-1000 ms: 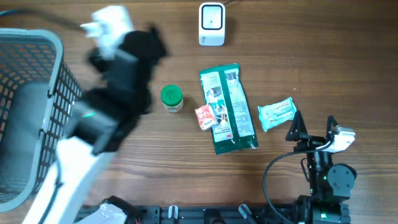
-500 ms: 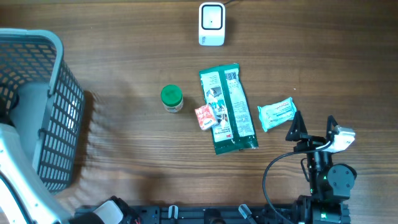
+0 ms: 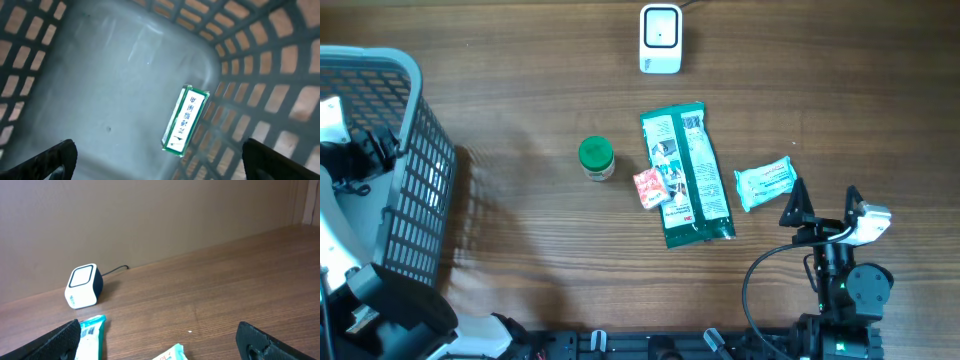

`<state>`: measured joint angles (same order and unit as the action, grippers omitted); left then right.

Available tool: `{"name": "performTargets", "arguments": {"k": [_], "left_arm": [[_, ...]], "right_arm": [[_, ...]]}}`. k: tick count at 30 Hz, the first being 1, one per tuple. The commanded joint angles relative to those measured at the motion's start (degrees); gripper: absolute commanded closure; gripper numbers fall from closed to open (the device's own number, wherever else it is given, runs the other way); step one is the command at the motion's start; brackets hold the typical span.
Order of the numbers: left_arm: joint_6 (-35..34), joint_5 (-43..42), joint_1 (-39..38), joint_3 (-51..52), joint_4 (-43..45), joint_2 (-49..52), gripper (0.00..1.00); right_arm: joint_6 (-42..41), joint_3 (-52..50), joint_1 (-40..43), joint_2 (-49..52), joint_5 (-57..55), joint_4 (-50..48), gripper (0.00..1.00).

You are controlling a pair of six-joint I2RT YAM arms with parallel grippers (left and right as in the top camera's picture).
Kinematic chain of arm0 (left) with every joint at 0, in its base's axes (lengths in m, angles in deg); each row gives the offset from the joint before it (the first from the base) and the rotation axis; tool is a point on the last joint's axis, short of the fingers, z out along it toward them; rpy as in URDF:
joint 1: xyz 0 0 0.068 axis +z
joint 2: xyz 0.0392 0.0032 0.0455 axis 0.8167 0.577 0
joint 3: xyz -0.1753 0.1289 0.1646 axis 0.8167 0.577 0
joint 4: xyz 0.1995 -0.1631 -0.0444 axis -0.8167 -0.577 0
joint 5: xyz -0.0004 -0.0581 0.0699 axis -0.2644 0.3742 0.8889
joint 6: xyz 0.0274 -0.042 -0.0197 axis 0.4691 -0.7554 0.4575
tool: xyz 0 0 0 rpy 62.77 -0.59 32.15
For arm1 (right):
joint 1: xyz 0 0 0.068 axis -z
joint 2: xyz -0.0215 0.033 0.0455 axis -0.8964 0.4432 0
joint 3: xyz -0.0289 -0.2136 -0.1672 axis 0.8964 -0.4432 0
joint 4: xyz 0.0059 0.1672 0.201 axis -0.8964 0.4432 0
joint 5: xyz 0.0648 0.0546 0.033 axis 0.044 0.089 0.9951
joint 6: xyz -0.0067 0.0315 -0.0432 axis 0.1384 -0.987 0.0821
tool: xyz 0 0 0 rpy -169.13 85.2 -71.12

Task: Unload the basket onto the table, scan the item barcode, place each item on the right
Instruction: 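Reach the left gripper into the basket and grasp the green-white medicine box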

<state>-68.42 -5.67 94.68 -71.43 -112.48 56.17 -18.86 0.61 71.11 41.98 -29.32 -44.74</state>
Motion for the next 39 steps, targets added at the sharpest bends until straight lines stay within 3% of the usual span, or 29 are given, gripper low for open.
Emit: {"name": "performTargets", "arguments": {"k": [1, 6, 13, 18, 23, 26, 32, 39], "left_arm": [[7.67, -0.63, 0.07, 0.35, -0.22, 3.65, 0.0], [7.74, -0.9, 0.09, 0.72, 1.57, 10.58, 0.0], [18.69, -5.25, 0.04, 0.72, -0.68, 17.2, 0.0], [21.27, -5.25, -0.07, 0.72, -0.76, 18.45, 0.0], [21.53, -3.65, -0.11, 0.72, -0.5, 18.51, 0.0], [21.51, -1.7, -0.11, 0.72, 0.0, 18.53, 0.1], [21.66, -1.73, -1.68, 3.69, 1.22, 18.53, 0.0], [22.62, 3.48, -3.19, 9.22, 7.08, 18.53, 0.04]], "right_arm": [[-0.39, -0.07, -0.09, -0.24, -0.39, -0.15, 0.0], [-0.39, -0.07, -0.09, -0.24, -0.42, -0.15, 0.0], [-0.39, -0.07, -0.09, -0.24, -0.39, -0.15, 0.0], [-0.42, -0.07, -0.09, -0.24, -0.37, -0.15, 0.0], [-0.42, -0.07, -0.09, -0.24, -0.39, -0.15, 0.0], [-0.39, -0.07, -0.09, -0.24, -0.37, -0.15, 0.0], [-0.42, -0.07, -0.09, -0.24, -0.39, -0.15, 0.0], [-0.42, -0.07, -0.09, -0.24, -0.39, -0.15, 0.0]]}}
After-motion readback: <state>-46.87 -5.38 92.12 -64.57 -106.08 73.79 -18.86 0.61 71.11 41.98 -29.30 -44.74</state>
